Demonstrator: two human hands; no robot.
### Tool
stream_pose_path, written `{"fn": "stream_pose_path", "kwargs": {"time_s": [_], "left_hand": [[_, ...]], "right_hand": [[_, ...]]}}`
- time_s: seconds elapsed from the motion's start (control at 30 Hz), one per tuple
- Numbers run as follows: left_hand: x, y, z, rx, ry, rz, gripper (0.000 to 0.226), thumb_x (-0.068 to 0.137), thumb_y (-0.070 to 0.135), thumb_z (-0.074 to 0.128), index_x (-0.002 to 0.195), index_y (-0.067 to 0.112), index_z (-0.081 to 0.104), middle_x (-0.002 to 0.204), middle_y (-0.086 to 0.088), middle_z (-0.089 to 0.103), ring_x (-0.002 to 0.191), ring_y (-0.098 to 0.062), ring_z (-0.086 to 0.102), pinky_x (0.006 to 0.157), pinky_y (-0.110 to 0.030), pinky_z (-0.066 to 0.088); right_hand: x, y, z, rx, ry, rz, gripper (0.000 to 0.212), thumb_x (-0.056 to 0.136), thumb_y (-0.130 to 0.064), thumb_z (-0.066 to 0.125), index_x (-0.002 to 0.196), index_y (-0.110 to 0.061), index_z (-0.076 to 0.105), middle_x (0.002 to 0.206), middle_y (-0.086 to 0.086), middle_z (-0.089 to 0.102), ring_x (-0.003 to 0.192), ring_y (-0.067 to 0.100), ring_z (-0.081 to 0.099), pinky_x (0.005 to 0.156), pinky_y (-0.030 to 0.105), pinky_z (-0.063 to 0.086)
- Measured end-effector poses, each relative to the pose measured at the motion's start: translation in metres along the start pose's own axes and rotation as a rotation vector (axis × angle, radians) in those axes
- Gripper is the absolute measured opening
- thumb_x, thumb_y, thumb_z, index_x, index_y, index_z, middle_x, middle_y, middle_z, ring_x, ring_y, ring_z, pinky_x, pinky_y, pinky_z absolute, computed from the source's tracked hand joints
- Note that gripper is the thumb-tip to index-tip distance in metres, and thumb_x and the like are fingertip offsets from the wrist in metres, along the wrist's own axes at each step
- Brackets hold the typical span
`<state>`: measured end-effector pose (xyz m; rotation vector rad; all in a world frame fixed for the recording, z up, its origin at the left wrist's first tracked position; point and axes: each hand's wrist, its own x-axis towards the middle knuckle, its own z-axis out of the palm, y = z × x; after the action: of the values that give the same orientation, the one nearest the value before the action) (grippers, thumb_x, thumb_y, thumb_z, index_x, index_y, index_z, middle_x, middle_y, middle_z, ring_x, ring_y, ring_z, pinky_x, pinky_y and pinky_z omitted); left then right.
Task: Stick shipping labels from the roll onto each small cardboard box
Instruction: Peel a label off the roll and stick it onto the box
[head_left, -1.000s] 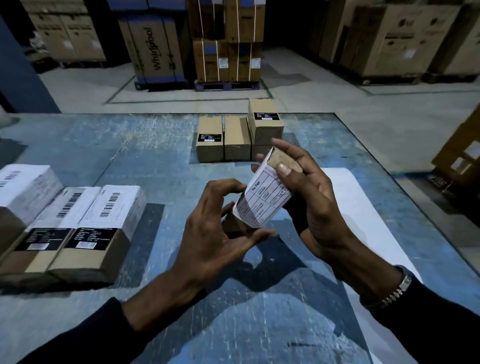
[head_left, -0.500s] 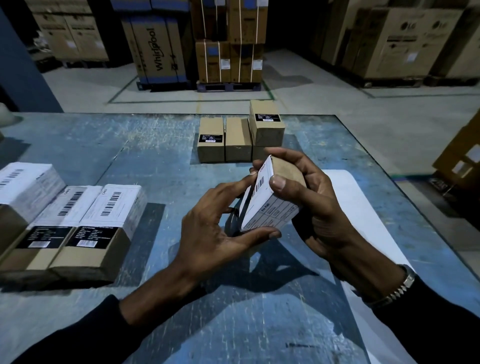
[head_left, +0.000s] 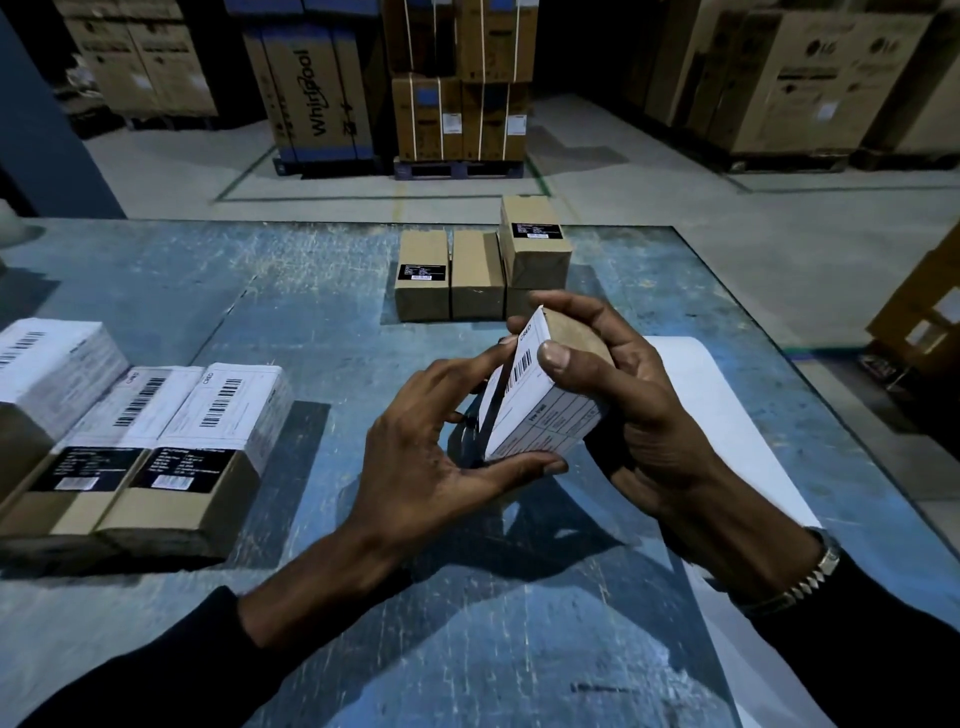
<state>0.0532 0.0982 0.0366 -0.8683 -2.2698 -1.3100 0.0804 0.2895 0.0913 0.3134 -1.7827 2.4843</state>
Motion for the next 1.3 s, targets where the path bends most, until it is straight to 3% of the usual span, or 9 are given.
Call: {"fn": "stream_pose_path", "kwargs": {"time_s": [0.2, 0.4, 0.5, 0.6, 0.67, 0.77, 1.17, 1.23, 1.3], "left_hand": [[0.001, 0.003, 0.000, 0.024, 0.009, 0.002, 0.094, 0.075, 0.074, 0.082, 0.153, 0.031, 0.052, 0.137, 0.010, 0.065, 0.120, -0.013, 0.064, 0.086, -0.038, 0.061], [-0.002, 0.007, 0.001, 0.085, 0.140, -0.072, 0.100, 0.067, 0.069, 0.090, 0.148, 0.027, 0.049, 0.125, 0.006, 0.057, 0.112, -0.012, 0.058, 0.086, -0.027, 0.055], [-0.005, 0.012, 0.002, 0.133, 0.167, -0.106, 0.106, 0.064, 0.075, 0.090, 0.149, 0.031, 0.044, 0.126, 0.009, 0.048, 0.113, -0.012, 0.054, 0.086, -0.033, 0.057], [-0.009, 0.018, 0.002, 0.163, 0.160, -0.030, 0.105, 0.065, 0.082, 0.082, 0.145, 0.027, 0.044, 0.124, 0.013, 0.042, 0.111, -0.005, 0.049, 0.087, -0.014, 0.047], [-0.009, 0.019, 0.003, 0.069, 0.165, -0.013, 0.088, 0.079, 0.084, 0.069, 0.142, 0.028, 0.046, 0.121, 0.011, 0.043, 0.111, -0.003, 0.049, 0.085, -0.008, 0.043], [-0.006, 0.017, 0.006, -0.126, 0.155, -0.031, 0.060, 0.097, 0.072, 0.057, 0.141, 0.033, 0.047, 0.127, 0.006, 0.049, 0.117, -0.008, 0.057, 0.088, -0.018, 0.051], [-0.004, 0.017, 0.004, -0.176, 0.067, -0.002, 0.067, 0.092, 0.068, 0.066, 0.149, 0.039, 0.046, 0.136, 0.002, 0.050, 0.130, -0.012, 0.056, 0.089, -0.015, 0.053], [-0.004, 0.019, 0.003, -0.182, 0.061, 0.004, 0.066, 0.092, 0.067, 0.067, 0.148, 0.040, 0.047, 0.136, 0.002, 0.051, 0.130, -0.009, 0.056, 0.089, -0.012, 0.052], [-0.004, 0.021, 0.003, -0.186, 0.066, 0.024, 0.066, 0.092, 0.067, 0.068, 0.148, 0.037, 0.048, 0.135, 0.000, 0.051, 0.130, -0.008, 0.056, 0.091, -0.012, 0.051]], "right_hand": [[0.004, -0.002, -0.002, 0.067, 0.017, 0.037, 0.039, 0.092, -0.020, 0.066, 0.131, -0.018, 0.068, 0.131, 0.014, 0.074, 0.116, 0.028, 0.072, 0.100, 0.040, 0.059], [0.001, 0.002, 0.003, -0.107, 0.044, 0.035, 0.057, 0.091, -0.054, 0.061, 0.145, -0.036, 0.061, 0.144, -0.001, 0.067, 0.133, 0.020, 0.064, 0.110, 0.042, 0.054], [-0.002, 0.007, 0.009, -0.193, 0.032, 0.032, 0.071, 0.082, -0.052, 0.081, 0.148, -0.037, 0.059, 0.143, -0.003, 0.068, 0.131, 0.017, 0.066, 0.102, 0.037, 0.059], [-0.004, 0.008, 0.012, -0.209, 0.072, -0.010, 0.062, 0.083, -0.045, 0.084, 0.140, -0.030, 0.066, 0.134, -0.003, 0.074, 0.125, 0.017, 0.070, 0.098, 0.036, 0.059], [-0.004, 0.005, 0.013, -0.205, 0.087, -0.029, 0.050, 0.088, -0.038, 0.080, 0.135, -0.024, 0.071, 0.128, 0.000, 0.077, 0.122, 0.020, 0.072, 0.099, 0.037, 0.060], [-0.003, 0.001, 0.012, -0.195, 0.088, -0.045, 0.040, 0.094, -0.031, 0.072, 0.132, -0.018, 0.073, 0.126, 0.006, 0.078, 0.119, 0.026, 0.074, 0.099, 0.041, 0.061], [-0.001, -0.014, 0.007, -0.034, 0.108, 0.138, 0.043, 0.097, -0.039, 0.062, 0.129, -0.014, 0.075, 0.124, 0.011, 0.078, 0.117, 0.030, 0.074, 0.111, 0.050, 0.054], [-0.002, -0.015, 0.006, -0.039, 0.061, 0.176, 0.049, 0.092, -0.052, 0.068, 0.127, -0.018, 0.077, 0.123, 0.012, 0.078, 0.114, 0.028, 0.075, 0.105, 0.043, 0.059], [-0.003, -0.016, 0.004, -0.090, 0.004, 0.181, 0.050, 0.087, -0.045, 0.080, 0.128, -0.016, 0.076, 0.122, 0.012, 0.078, 0.109, 0.025, 0.075, 0.094, 0.034, 0.062]]}}
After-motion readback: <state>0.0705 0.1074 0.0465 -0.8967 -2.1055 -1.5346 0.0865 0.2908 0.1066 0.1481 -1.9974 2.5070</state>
